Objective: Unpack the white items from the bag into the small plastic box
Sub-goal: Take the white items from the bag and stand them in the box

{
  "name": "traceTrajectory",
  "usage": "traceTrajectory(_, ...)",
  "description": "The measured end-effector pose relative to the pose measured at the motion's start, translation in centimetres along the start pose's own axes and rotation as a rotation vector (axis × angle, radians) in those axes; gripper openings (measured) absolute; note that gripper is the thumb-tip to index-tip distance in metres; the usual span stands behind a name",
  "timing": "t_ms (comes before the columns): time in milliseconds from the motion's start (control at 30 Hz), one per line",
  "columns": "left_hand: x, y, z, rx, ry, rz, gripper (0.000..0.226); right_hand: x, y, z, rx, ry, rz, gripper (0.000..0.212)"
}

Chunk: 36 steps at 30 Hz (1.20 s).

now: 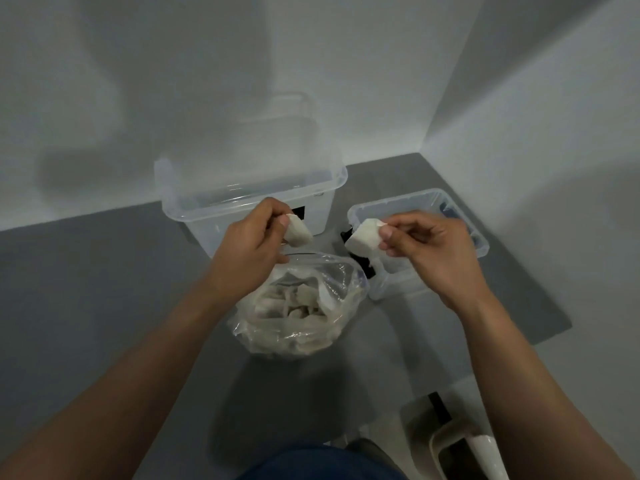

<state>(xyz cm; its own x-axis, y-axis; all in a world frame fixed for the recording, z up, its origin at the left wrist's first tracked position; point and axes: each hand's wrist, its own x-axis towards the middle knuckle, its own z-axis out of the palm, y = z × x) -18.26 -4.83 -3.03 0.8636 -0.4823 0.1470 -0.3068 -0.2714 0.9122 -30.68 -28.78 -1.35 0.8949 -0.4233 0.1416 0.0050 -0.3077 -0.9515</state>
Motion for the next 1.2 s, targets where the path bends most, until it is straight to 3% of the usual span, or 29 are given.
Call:
traceTrajectory(100,1.0,1.4,1.5,-0.123,0.029,-0.057,0.013,3.5,1.5,-2.9,-0.106,0.058,-0.03,0.008)
traceTrajectory(200,2.0,2.2,2.9,-0.12,0.066,-0.076,0.013,7.3,4.1,-4.4,-0.339,0.011,-0.051,0.009)
traceTrajectory(333,2.9,2.5,4.2,-0.055,0.1,-0.072,0.013,11.2,7.7,-3.5,-0.614,-0.279,-0.032,0.013)
traceTrajectory(467,3.2,2.4,4.8,0.035,0.111,-0.091,0.014,13.5,11.3,-1.7,-0.59,-0.584,0.209,0.015)
traceTrajectory(533,3.2,2.4,4.8,0.099,0.124,-0.087,0.015,14.3,12.8,-1.0,-0.663,-0.627,0.189,0.016)
traceTrajectory(633,3.2,2.2,5.0,0.16,0.166,-0.073,0.016,15.0,14.3,-0.1,-0.846,-0.611,0.06,0.019)
traceTrajectory(767,3.4,2.0,5.3,0.124,0.256,-0.096,0.007,15.1,14.9,0.5,-0.897,-0.556,0.017,0.019)
traceTrajectory(1033,3.8,1.8,6.0,0.283,0.151,-0.005,0.013,14.8,14.4,0.4,-0.932,-0.5,-0.001,0.025)
traceTrajectory(1200,4.4,1.6,6.9,0.25,0.093,0.025,0.014,13.0,9.9,-2.6,-0.668,-0.287,-0.057,0.021)
